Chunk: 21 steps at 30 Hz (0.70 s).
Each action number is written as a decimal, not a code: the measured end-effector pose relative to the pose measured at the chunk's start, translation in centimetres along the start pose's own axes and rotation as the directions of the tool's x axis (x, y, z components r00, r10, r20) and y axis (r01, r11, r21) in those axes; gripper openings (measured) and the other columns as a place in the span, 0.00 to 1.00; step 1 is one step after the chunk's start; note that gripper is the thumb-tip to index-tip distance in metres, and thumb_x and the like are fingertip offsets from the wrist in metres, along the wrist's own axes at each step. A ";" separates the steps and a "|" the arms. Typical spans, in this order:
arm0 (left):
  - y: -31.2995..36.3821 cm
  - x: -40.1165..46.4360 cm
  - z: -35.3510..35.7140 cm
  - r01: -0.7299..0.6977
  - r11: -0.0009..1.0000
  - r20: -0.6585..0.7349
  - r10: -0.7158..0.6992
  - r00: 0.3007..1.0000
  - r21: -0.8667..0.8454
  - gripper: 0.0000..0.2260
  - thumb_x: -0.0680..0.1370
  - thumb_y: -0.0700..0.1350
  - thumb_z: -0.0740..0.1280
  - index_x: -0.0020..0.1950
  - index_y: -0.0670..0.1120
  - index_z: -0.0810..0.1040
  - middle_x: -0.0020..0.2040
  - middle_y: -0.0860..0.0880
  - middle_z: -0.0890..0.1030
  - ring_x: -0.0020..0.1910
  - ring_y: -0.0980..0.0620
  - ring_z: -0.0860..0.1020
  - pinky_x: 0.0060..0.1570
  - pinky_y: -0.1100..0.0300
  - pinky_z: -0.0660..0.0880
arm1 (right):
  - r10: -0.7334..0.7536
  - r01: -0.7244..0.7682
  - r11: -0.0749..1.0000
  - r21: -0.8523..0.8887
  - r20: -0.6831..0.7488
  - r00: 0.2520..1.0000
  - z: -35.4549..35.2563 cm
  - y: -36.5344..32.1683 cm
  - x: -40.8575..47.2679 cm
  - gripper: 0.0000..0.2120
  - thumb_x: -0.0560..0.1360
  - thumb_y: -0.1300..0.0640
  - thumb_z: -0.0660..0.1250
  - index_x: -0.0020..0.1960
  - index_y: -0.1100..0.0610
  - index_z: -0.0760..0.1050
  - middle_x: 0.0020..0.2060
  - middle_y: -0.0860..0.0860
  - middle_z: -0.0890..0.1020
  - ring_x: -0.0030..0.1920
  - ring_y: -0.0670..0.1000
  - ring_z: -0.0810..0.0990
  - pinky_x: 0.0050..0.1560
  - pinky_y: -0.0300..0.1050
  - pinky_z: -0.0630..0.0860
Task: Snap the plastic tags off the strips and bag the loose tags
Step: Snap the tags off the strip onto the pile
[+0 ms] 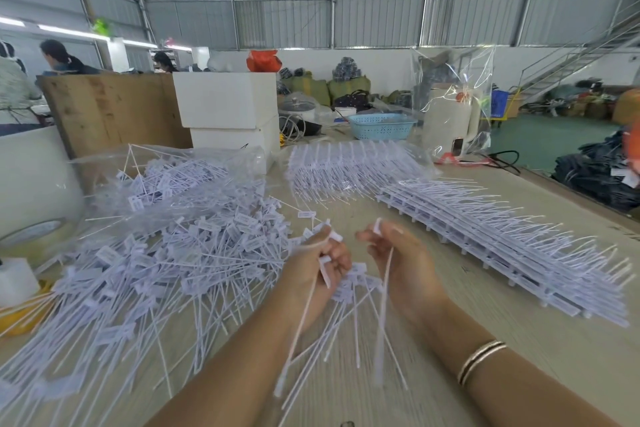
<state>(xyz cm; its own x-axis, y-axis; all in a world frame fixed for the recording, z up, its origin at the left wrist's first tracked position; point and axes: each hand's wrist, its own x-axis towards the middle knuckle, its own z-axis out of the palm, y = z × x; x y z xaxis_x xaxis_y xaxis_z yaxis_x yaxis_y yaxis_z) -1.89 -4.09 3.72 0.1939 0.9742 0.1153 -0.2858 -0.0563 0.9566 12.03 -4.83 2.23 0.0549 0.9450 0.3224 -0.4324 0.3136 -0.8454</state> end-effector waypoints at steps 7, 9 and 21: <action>0.1 0.0 -2.6 -0.174 0.909 -0.086 0.222 0.971 0.377 0.20 0.82 0.44 0.56 0.29 0.45 0.64 0.23 0.50 0.66 0.22 0.53 0.63 0.28 0.60 0.63 | 0.075 -0.162 0.876 -0.454 -0.205 0.976 -0.8 0.4 0.4 0.15 0.77 0.44 0.62 0.42 0.54 0.77 0.39 0.44 0.81 0.42 0.42 0.78 0.41 0.39 0.70; -0.2 -0.4 -2.4 -0.254 0.837 -0.047 0.315 0.948 0.485 0.19 0.80 0.45 0.56 0.28 0.50 0.63 0.25 0.52 0.64 0.25 0.53 0.61 0.30 0.57 0.60 | 0.022 -0.107 0.797 -0.594 -0.149 0.989 -0.1 0.9 0.2 0.12 0.77 0.43 0.62 0.46 0.50 0.77 0.41 0.44 0.80 0.41 0.40 0.78 0.36 0.30 0.71; -0.6 -0.6 -1.5 -0.309 0.810 0.149 0.271 0.951 0.499 0.12 0.77 0.39 0.64 0.52 0.56 0.71 0.27 0.54 0.77 0.25 0.59 0.73 0.28 0.71 0.70 | -0.086 0.154 0.653 -0.741 0.129 0.988 1.3 0.7 -0.6 0.09 0.78 0.53 0.63 0.40 0.48 0.77 0.41 0.45 0.78 0.49 0.48 0.77 0.61 0.57 0.67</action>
<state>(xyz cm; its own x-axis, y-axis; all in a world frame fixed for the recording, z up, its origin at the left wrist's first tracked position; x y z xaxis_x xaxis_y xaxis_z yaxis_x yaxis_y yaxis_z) -3.21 -4.29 2.72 0.2470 0.8787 0.4084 0.1774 -0.4553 0.8725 10.57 -5.33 2.01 -0.0249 0.8944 0.4466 0.3930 0.4195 -0.8183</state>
